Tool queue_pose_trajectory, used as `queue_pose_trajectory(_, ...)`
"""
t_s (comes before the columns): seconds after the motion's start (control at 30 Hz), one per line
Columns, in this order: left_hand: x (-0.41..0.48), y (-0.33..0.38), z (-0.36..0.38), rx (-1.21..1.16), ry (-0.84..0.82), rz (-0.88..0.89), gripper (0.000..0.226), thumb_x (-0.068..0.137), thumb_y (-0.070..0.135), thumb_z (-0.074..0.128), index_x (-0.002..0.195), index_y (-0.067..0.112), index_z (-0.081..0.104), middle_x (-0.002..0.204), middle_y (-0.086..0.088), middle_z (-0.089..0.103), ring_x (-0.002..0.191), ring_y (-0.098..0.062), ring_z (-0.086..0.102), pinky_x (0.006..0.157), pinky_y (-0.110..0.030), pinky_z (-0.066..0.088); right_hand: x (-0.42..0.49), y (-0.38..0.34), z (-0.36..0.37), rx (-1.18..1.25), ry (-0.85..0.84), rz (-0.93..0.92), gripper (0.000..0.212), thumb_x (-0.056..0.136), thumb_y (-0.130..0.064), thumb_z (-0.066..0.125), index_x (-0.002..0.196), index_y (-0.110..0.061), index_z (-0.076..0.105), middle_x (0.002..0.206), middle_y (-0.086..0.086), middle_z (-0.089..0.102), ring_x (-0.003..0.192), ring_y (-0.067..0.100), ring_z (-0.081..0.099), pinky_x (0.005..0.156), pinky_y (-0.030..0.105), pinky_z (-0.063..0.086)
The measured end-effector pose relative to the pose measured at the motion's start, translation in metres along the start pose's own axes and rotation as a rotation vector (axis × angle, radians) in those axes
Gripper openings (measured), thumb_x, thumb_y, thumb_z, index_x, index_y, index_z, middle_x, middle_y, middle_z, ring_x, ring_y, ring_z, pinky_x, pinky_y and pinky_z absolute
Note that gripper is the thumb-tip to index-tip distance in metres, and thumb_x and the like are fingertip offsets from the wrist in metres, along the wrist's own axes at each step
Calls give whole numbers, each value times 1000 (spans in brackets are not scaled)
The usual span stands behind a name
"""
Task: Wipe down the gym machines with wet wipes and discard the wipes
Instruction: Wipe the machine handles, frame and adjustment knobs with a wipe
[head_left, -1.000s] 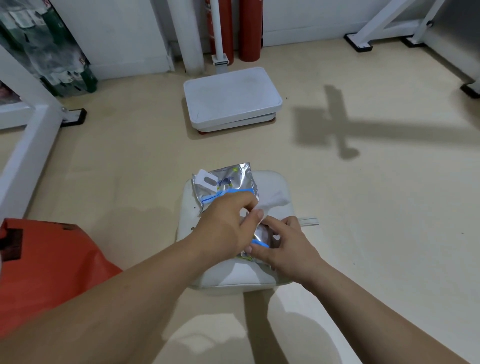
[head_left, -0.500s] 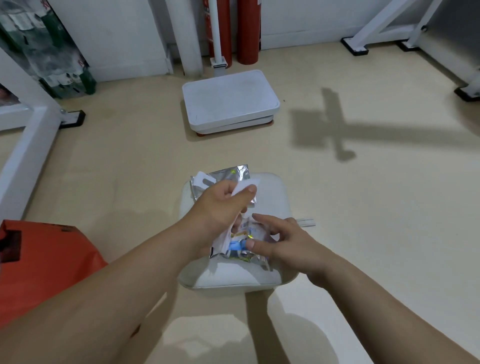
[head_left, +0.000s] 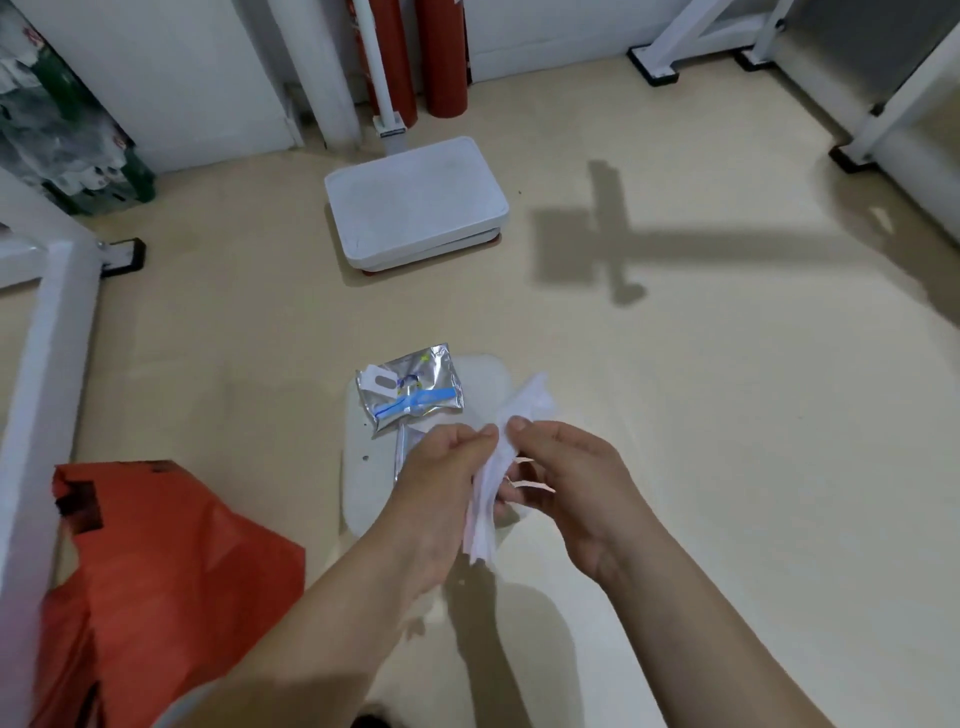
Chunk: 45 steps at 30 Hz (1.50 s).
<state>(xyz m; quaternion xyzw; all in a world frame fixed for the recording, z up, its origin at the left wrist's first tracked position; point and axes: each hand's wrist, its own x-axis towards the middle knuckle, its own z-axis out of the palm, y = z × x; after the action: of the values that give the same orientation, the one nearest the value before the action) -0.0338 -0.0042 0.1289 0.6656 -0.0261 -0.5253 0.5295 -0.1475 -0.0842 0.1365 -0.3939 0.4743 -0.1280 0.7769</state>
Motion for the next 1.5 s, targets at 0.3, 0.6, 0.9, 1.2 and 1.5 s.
queue_pose_trajectory(0.3,-198,134,74,151,4,125,11,94,22,71,104,25,65,92,3,77,84,-23,75,73,-36,62,-184,-134,4,168,128,1,24,84,-25,80,88,-4,69,90,20,72,80,30,63,71,37,50)
queue_pose_trajectory(0.6,-400,276,92,395,-77,443,18,100,17,62,101,28,77,107,0,58,96,3,62,76,-11,50,-374,-305,55,2,51,-97,27,77,-26,81,85,-2,71,99,27,73,97,40,74,99,56,53)
queue_pose_trajectory(0.9,-546,254,49,110,266,295,24,100,30,56,93,15,73,86,4,70,81,-15,58,74,-33,47,-476,-308,92,-189,-275,1,22,103,-11,59,82,-9,52,94,22,68,82,31,67,79,44,55)
queue_pose_trajectory(1.2,-705,162,10,-589,533,301,15,80,18,75,78,11,62,98,-29,67,87,-31,63,80,-46,46,-574,-237,159,-629,-696,25,32,101,-25,65,93,3,53,95,23,67,87,26,68,74,40,57)
queue_pose_trajectory(1.5,-884,10,-51,-957,841,466,28,85,5,72,69,14,51,80,-16,61,71,-29,59,57,-30,48,-728,-80,262,-954,-1120,153,25,106,-16,55,102,7,46,98,26,62,86,31,63,74,44,59)
